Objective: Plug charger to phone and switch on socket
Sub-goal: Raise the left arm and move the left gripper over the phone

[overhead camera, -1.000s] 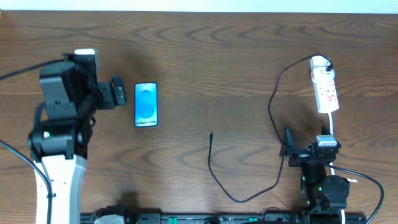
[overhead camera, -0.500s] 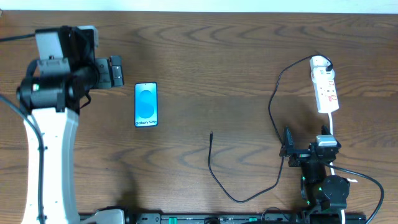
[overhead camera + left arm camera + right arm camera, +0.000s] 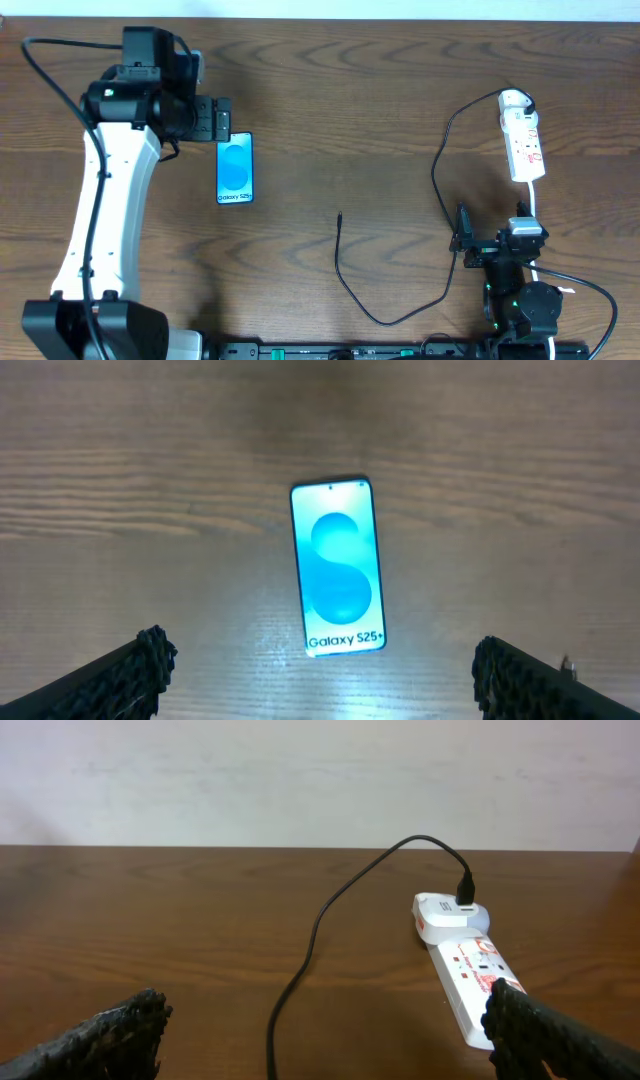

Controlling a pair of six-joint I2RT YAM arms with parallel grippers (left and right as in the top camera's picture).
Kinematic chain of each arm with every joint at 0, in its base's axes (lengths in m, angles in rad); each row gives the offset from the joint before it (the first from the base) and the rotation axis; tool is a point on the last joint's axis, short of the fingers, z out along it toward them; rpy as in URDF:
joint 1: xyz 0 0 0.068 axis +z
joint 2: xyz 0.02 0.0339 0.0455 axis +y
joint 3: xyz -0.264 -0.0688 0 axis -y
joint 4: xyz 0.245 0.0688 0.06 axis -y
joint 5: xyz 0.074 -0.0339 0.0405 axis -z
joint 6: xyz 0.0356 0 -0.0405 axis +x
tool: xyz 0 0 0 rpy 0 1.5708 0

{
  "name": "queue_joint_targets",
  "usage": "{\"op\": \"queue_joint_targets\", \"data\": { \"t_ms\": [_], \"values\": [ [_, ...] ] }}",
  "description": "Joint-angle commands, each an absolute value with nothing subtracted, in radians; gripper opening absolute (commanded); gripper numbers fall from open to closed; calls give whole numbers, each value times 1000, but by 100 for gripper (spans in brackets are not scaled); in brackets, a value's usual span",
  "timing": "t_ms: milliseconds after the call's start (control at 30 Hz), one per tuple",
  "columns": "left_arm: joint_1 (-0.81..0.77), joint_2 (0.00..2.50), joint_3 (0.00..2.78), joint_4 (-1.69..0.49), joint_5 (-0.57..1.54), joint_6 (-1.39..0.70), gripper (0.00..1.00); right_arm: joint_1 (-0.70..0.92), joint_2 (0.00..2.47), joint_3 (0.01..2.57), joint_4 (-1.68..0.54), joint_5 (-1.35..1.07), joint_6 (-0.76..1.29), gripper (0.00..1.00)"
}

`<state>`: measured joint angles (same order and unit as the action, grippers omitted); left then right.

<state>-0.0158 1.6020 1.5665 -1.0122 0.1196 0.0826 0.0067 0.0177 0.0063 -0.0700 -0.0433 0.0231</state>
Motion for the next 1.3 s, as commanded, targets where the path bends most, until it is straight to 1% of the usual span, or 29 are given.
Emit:
{"op": "queue_joint_targets", "data": {
  "t_ms": [0, 300, 467, 500, 600, 633, 667, 700, 767, 1000, 1267],
  "values": [
    [-19, 1606, 1587, -1017, 96, 93, 98, 14, 18, 6, -75, -28, 37, 99],
    [-19, 1606, 1586, -1029, 104, 92, 98, 14, 18, 6, -75, -28, 37, 99],
    [-19, 1606, 1585, -1031, 268, 93, 98, 14, 18, 6, -75, -28, 37, 99],
    [-19, 1607, 1584, -1028, 286, 92, 99, 14, 18, 6, -75, -28, 37, 99],
    [-20, 1609, 1575, -1029, 288, 91, 67, 14, 18, 6, -75, -28, 37, 99],
    [-20, 1609, 1569, -1030, 288, 91, 62, 14, 18, 6, -75, -28, 37, 99],
    [-19, 1610, 1563, -1032, 288, 91, 62, 14, 18, 6, -75, -28, 37, 99],
    [-20, 1613, 1558, -1036, 288, 91, 63, 14, 18, 6, -75, -28, 37, 99],
    [-20, 1623, 1549, -1042, 288, 91, 98, 14, 18, 6, -75, -28, 37, 99],
    [-32, 1701, 1546, -1047, 278, 72, 98, 14, 18, 6, -75, -28, 37, 99],
    [-116, 1805, 1546, -1045, 46, -15, 98, 14, 18, 6, -75, -28, 37, 99]
  ]
}}
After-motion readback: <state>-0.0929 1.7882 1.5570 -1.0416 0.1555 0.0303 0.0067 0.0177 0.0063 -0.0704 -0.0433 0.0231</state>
